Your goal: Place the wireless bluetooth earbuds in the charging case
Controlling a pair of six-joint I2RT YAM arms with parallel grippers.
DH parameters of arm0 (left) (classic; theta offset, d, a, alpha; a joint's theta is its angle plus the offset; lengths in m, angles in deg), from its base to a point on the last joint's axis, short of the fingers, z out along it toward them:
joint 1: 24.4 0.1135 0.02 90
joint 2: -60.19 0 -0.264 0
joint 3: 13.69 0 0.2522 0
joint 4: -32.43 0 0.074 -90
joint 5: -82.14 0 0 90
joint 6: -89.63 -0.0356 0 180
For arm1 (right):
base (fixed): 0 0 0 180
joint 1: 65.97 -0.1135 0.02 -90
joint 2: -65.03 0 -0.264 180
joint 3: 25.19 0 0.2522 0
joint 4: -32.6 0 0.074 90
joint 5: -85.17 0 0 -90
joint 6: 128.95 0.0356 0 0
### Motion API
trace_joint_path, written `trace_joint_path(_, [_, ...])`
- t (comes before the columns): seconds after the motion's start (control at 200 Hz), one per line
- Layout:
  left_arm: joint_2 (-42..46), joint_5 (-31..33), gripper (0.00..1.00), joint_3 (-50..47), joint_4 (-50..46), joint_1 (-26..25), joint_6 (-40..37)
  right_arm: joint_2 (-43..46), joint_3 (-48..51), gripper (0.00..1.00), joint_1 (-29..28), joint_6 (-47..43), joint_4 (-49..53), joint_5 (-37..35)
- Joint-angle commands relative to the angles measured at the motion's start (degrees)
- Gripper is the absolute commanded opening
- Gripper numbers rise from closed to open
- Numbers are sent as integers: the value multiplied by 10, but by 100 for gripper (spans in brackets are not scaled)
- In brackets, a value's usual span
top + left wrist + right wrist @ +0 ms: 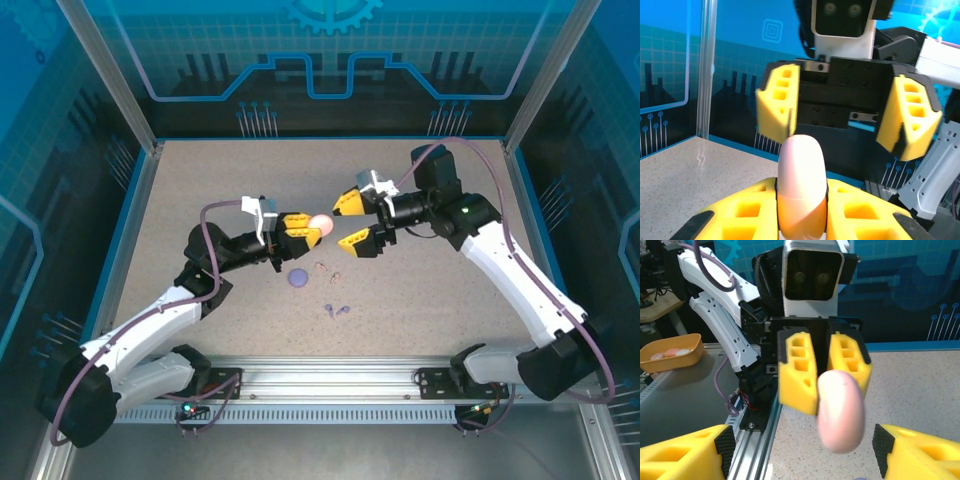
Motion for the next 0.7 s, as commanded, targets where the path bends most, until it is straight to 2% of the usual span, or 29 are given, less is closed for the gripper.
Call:
trace_joint_path(0.0, [10, -20, 14, 0, 26, -5, -32, -24, -27, 73, -12, -17, 38, 4])
trace_joint_path(0.3, [11, -15, 13, 0, 17, -8, -48, -55, -52, 58, -23, -19, 51, 2])
trace_joint_path(0.48, [11, -11, 13, 0, 12, -9, -50, -57, -53, 44, -27, -16, 50, 1])
trace_joint_path(0.605, [11, -10, 13, 0, 7, -9, -52, -60, -55, 31, -27, -9, 46, 2])
trace_joint_path(0.695, [11, -11, 17, 0, 1, -9, -55, -57, -55, 27, -27, -7, 46, 0])
